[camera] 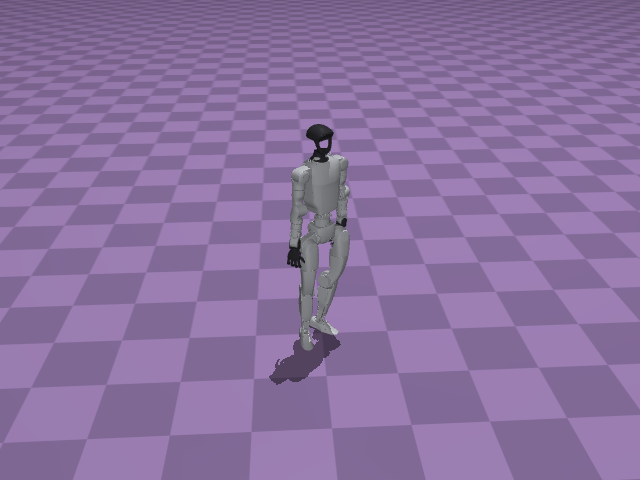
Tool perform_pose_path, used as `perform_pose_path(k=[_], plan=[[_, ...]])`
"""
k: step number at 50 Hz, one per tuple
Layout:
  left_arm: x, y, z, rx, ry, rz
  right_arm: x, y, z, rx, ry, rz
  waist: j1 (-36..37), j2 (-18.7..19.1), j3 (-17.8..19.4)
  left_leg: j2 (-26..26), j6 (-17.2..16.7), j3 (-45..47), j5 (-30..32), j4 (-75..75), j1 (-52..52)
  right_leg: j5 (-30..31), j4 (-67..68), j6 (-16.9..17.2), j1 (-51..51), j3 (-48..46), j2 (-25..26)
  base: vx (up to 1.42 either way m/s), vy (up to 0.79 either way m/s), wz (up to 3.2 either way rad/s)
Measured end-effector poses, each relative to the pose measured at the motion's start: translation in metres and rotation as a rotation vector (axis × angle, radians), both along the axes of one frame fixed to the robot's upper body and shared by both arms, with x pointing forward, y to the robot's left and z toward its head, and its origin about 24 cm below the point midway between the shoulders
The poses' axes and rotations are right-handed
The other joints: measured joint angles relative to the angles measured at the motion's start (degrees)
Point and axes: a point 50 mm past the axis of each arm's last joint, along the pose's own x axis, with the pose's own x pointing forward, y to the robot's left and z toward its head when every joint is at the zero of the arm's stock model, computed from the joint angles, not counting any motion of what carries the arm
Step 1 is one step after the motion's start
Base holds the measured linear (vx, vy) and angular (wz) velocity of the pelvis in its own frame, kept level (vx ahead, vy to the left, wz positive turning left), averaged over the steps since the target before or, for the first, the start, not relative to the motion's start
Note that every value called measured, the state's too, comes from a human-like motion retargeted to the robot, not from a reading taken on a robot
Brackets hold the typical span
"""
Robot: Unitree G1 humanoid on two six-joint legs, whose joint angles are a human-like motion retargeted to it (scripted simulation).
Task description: Upper body actions
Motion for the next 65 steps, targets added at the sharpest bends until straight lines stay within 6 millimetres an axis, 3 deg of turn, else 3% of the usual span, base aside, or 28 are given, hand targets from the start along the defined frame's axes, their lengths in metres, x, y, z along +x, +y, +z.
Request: perform_pose_path(k=[10, 14, 18, 20, 21, 24, 31, 35, 38, 42, 45, 47, 50, 53, 57, 65], plan=[[0.005, 0.003, -0.001, 0.011, -0.019, 0.027, -0.009, -0.01, 0.003, -0.059, 0.026, -0.078, -0.18, 0.56, 2.21, 0.89, -0.91, 1.48, -0.19, 2.53, -1.03, 0.39, 0.01, -1.05, -0.7, 2.01, 0.3, -0.07, -0.03, -0.11], [0.03, 0.005, -0.002, 0.024, -0.089, 0.013, -0.005, -0.01, 0.002, -0.061, 0.005, -0.13, 1.36, -0.32, 5.64, 1.63, -3.2, 0.65, -0.39, 9.77, -3.95, 1.27, -0.43, -1.08, -0.69, 2.34, -1.44, -0.21, -0.05, 0.15], [0.064, 0.005, -0.003, 0.041, -0.194, -0.038, -0.005, -0.009, 0.002, -0.044, -0.002, -0.159, 3.6, -1.36, 7.65, 1.03, -6.13, -5.38, 4.4, 18.67, -10.04, 2.06, -1.32, -0.84, -1.06, -0.16, -3.49, -0.21, -0.02, 0.64], [0.071, 0.004, -0.003, 0.038, -0.217, -0.07, -0.009, -0.009, 0.002, -0.044, 0.011, -0.135, 4.82, -1.88, 7.97, 0.41, -6.55, -9.22, 2.98, 20.56, -11.36, 2.25, -1.33, -0.61, -1.05, -1.06, -4.4, -0.04, 0.06, 0.48], [0.072, 0.005, -0.002, 0.035, -0.217, -0.082, -0.009, -0.009, 0.002, -0.051, 0.014, -0.112, 5.66, -2.22, 8.35, 0.99, -5.01, -8.25, 1.6, 20.26, -10.85, 2.31, -1.21, -0.56, -0.87, -0.8, -4.78, 0.03, 0.08, -0.01], [0.066, 0.007, -0.002, 0.03, -0.194, -0.099, -0.007, -0.01, 0.002, -0.071, 0.001, -0.055, 6.6, -2.26, 8.48, 3.02, -1.09, -3.63, 0.59, 15.04, -7.83, 2.04, -0.8, -0.46, -0.5, -0.24, -4.69, 0.08, 0.13, -0.24], [0.022, 0.015, 0.0, 0.042, -0.03, -0.09, -0.004, -0.007, 0.001, -0.03, -0.064, -0.091, -0.52, -0.73, 4.18, 1.56, -0.32, -4.66, 2.85, 4.34, -5.05, -0.29, 1.32, 0.45, -0.51, -1.92, -3.86, 0.25, 0.16, 0.22], [0.03, 0.021, 0.001, 0.056, -0.03, -0.109, 0.012, -0.006, 0.0, -0.028, -0.15, -0.199, 0.44, -1.53, 7.02, 0.98, 0.77, -2.93, 2.92, 3.55, -4.2, -1.21, 6.53, 1.5, -1.84, 0.28, -4.12, 0.01, 0.06, -0.36], [0.034, 0.024, 0.001, 0.051, -0.056, -0.127, 0.015, -0.008, 0.0, -0.035, -0.139, -0.151, 2.45, -2.19, 7.79, 1.41, 0.9, 0.33, 2.29, 4.04, -3.92, 1.1, 10.16, 2.78, -4.11, 5.8, -3.93, 0.07, 0.06, -0.93], [0.035, 0.022, 0.0, 0.077, -0.084, -0.112, 0.019, -0.01, 0.001, -0.053, -0.14, -0.058, 1.79, -1.81, 7.94, 1.61, 1.07, 1.14, 2.23, 3.91, -3.55, -0.16, 11.47, 4.07, -5.18, 11.41, -4.23, -0.04, 0.06, -0.2], [0.03, 0.021, -0.001, 0.09, -0.079, -0.065, 0.013, -0.009, 0.001, -0.055, -0.135, -0.02, 0.82, -1.36, 7.37, 1.82, 1.0, 0.02, 2.54, 3.38, -2.92, -1.09, 7.81, 1.02, -2.71, 6.45, -6.02, 0.05, -0.01, 0.27], [0.024, 0.02, 0.0, 0.083, -0.063, -0.035, 0.004, -0.007, 0.0, -0.058, -0.111, -0.019, 0.95, -2.34, 6.72, 0.98, 0.77, -0.55, 2.58, 3.01, -2.13, -0.32, 4.32, 3.67, -0.49, 1.73, -7.82, 0.17, -0.08, 0.27], [0.013, 0.023, 0.001, 0.069, -0.025, -0.005, -0.013, -0.004, 0.001, -0.046, -0.043, -0.037, 2.07, -3.33, 5.72, 0.25, 0.67, -0.96, 2.79, 1.83, -0.39, 0.93, 2.35, 4.2, 0.72, 1.93, -7.95, 0.15, -0.11, 0.05], [0.012, 0.019, 0.001, 0.083, -0.016, 0.023, -0.013, -0.007, 0.002, -0.046, -0.027, -0.072, 4.61, -3.08, 5.13, 0.85, 0.3, -0.3, 2.7, 1.76, -0.54, 1.56, 0.73, 4.24, 1.06, -0.07, -7.39, -0.06, -0.08, -0.17], [0.008, 0.015, 0.001, 0.07, -0.03, 0.075, -0.009, -0.016, 0.003, -0.086, -0.056, -0.053, 1.89, -2.3, 4.0, 1.42, 0.02, -2.11, 2.98, 1.7, -0.77, 1.32, 0.0, 4.24, 1.64, -0.07, -6.36, 0.03, -0.07, 0.35], [0.009, 0.018, 0.001, 0.079, -0.04, -0.01, -0.015, -0.025, 0.005, -0.123, -0.042, -0.139, 1.58, -1.76, 1.85, 1.57, -0.52, -4.55, 4.2, 0.57, -1.59, 0.44, -0.55, 3.88, 1.78, -2.02, -5.53, 0.08, 0.0, 0.25]])
